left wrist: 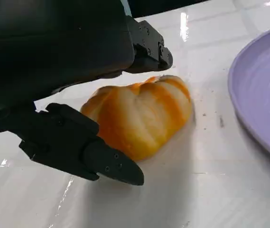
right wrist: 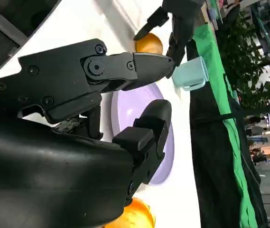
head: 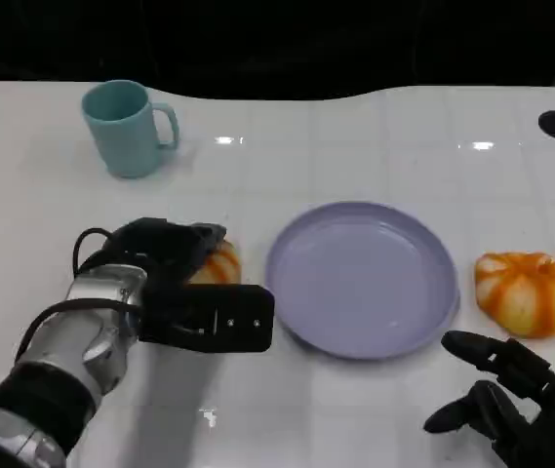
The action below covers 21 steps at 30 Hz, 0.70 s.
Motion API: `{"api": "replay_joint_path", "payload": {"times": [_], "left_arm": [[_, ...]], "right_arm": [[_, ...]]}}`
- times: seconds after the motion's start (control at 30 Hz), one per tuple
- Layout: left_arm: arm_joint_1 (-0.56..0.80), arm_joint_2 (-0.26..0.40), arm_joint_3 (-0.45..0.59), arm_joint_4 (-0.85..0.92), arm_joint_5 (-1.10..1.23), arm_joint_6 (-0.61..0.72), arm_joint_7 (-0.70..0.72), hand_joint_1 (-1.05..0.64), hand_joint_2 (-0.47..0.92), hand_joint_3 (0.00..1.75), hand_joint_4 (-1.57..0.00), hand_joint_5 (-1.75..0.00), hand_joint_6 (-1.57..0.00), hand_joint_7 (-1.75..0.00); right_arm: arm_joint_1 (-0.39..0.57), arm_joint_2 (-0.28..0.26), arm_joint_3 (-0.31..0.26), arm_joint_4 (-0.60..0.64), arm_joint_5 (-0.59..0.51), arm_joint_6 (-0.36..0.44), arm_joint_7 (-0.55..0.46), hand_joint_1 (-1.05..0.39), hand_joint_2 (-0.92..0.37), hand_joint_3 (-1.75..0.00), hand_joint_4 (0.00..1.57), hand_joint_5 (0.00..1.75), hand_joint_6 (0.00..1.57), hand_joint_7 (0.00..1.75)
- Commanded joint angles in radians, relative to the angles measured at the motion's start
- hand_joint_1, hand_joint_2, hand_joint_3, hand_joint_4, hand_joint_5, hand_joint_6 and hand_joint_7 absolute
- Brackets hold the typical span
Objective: Grasp the bread from the table and place it into the plate.
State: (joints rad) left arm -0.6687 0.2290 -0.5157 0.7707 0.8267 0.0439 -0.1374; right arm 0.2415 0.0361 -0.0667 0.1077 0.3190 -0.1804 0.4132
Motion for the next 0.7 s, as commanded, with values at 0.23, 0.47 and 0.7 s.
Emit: {"api": "replay_joint_path", "payload": {"times": [0.23, 0.47, 0.7], "left_arm": [[-0.126, -0.054, -0.045, 0.259, -0.026, -0.029, 0.063, -0.39, 0.78, 0.01, -0.17, -0.10, -0.26, -0.01], [-0.156, -0.064, -0.024, 0.358, -0.082, -0.120, 0.131, -0.32, 0.92, 0.15, -0.60, -0.25, -0.58, -0.08], [-0.146, -0.069, 0.022, 0.380, -0.131, -0.175, 0.339, -0.26, 0.92, 0.38, -0.80, -1.65, -0.58, -1.62]], "right_arm": [[0.018, -0.011, -0.003, -0.024, 0.005, 0.003, -0.005, -0.76, -0.92, -0.32, 0.70, 1.18, 0.81, 0.60], [0.020, -0.011, -0.005, -0.023, 0.011, 0.000, 0.003, -0.75, -0.92, -0.32, 0.69, 1.18, 0.80, 0.60], [0.020, -0.014, -0.006, -0.025, 0.009, 0.006, 0.000, -0.76, -0.92, -0.31, 0.69, 1.18, 0.79, 0.60]]}}
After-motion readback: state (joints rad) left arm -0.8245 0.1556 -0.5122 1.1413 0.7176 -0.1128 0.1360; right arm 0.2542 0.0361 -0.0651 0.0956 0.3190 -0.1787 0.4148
